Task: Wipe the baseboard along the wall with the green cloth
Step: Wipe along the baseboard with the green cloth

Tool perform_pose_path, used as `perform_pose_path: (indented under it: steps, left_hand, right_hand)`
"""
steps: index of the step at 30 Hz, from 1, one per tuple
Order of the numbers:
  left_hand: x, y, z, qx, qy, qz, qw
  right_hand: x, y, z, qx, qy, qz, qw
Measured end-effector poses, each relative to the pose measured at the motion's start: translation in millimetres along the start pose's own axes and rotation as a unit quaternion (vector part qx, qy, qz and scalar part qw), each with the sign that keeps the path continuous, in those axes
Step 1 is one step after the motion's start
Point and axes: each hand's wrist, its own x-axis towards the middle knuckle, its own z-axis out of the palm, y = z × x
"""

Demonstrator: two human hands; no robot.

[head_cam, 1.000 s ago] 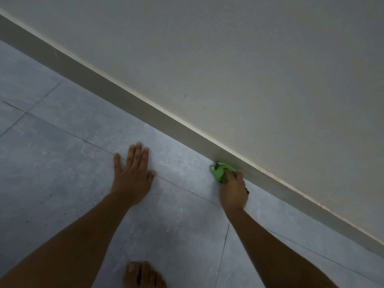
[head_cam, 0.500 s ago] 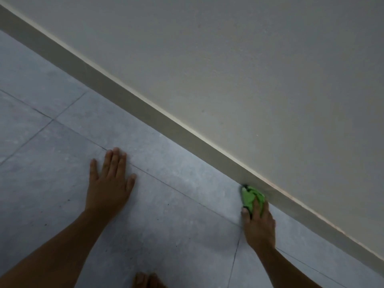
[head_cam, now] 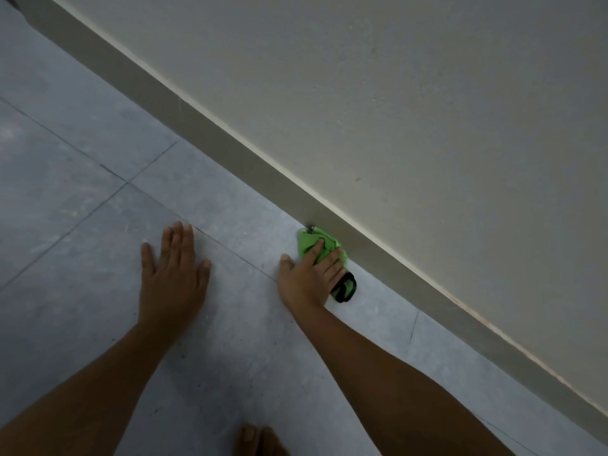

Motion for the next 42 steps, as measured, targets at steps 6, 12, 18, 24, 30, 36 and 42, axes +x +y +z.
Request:
perform_pose_path:
  steps: [6,12,18,24,30,36,42]
  left_hand:
    - [-3,1,-2,0.022,-0.009,0.021,1.0]
    - [-1,-2,-3,0.026,-0.009,0.025,0.999]
    - [-2,-3,-2,0.017,0.0,0.033,0.999]
    - [-2,-8,-2,0.036,-0.017,0.051,0.998]
    - [-1,-4,2,0.052,-0.008,0.042,0.998]
    - [-1,-6,5,0.057,-0.004,0.048,0.997]
    - [-1,-7,-2,0.05,-0.013,0.058,0.997]
  right_hand:
    - [-7,-28,-6,-0.045,0.01,-0.13,0.99]
    - [23,-110,-25,-0.099,0.034,-0.357,0.928]
    - [59,-55,-47,-0.458,0.123,-0.443,0.761]
    - [32,117,-84,-0.476,0.059,-0.376,0.793]
    - [15,204,-108,-0.479,-0.001,-0.267,0.836]
    - [48,9,-75,-0.35,0.166,-0.517,0.763]
    - [78,-25,-68,-0.409,0.202,-0.613,0.645]
